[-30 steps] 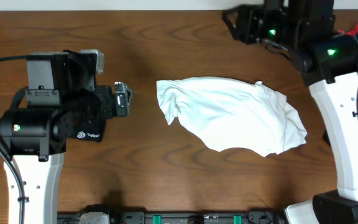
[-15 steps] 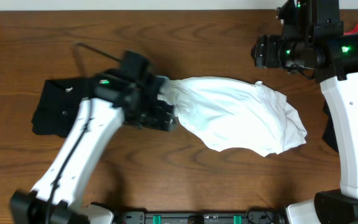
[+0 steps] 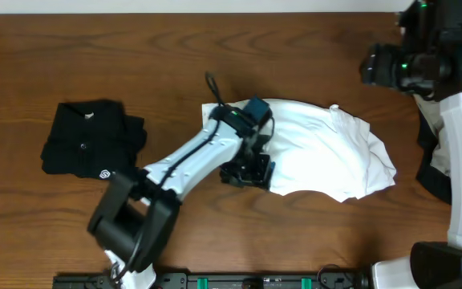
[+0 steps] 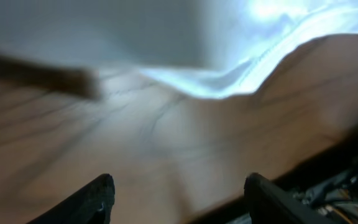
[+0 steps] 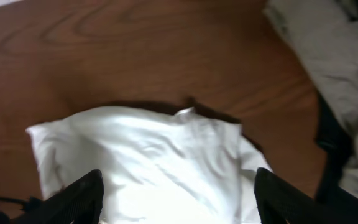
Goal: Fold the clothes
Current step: 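Grasp the white shirt's left edge with the left gripper and lift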
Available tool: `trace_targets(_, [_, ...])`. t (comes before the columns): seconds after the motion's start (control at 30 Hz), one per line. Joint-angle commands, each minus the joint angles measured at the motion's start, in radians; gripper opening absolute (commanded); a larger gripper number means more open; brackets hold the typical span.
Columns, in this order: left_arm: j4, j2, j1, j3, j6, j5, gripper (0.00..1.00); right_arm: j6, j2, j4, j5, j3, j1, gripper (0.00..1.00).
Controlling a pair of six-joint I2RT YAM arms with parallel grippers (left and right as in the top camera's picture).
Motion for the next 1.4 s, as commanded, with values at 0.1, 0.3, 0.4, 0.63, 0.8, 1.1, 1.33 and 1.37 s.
trace_targets(0.1, [0.132, 0.085, -0.047, -0.006, -0.066, 0.012, 0.69, -0.006, -0.008, -0.009, 0.01, 0.007, -0.049, 0.76])
trace_targets(0.3, [0.193, 0.123, -0.051, -0.006, -0.077, -0.022, 0.59, -0.006, -0.008, -0.009, 0.01, 0.007, -0.049, 0.76])
trace_targets(0.4, [0.193, 0.139, -0.051, -0.006, -0.076, -0.069, 0.55, -0.006, -0.008, -0.01, 0.01, 0.007, -0.05, 0.76])
trace_targets(0.63, [0.18, 0.156, -0.05, -0.006, -0.029, -0.187, 0.13, -0.006, -0.008, -0.01, 0.01, 0.007, -0.05, 0.75])
trace_targets(0.8, [0.077, 0.15, -0.016, -0.005, -0.021, -0.294, 0.06, -0.006, -0.008, -0.019, 0.01, 0.007, -0.05, 0.74])
trace_targets(1.1, [-0.09, 0.052, 0.241, 0.08, 0.003, -0.622, 0.06, -0.006, -0.008, -0.023, 0.008, 0.007, -0.049, 0.75])
trace_targets(1.33, [-0.085, 0.014, 0.467, 0.195, 0.04, -0.621, 0.06, -0.008, -0.008, -0.025, -0.117, -0.034, -0.042, 0.75])
trace_targets(1.37, [-0.085, 0.014, 0.485, 0.203, 0.066, -0.591, 0.06, -0.023, -0.008, -0.023, -0.151, -0.051, -0.036, 0.75])
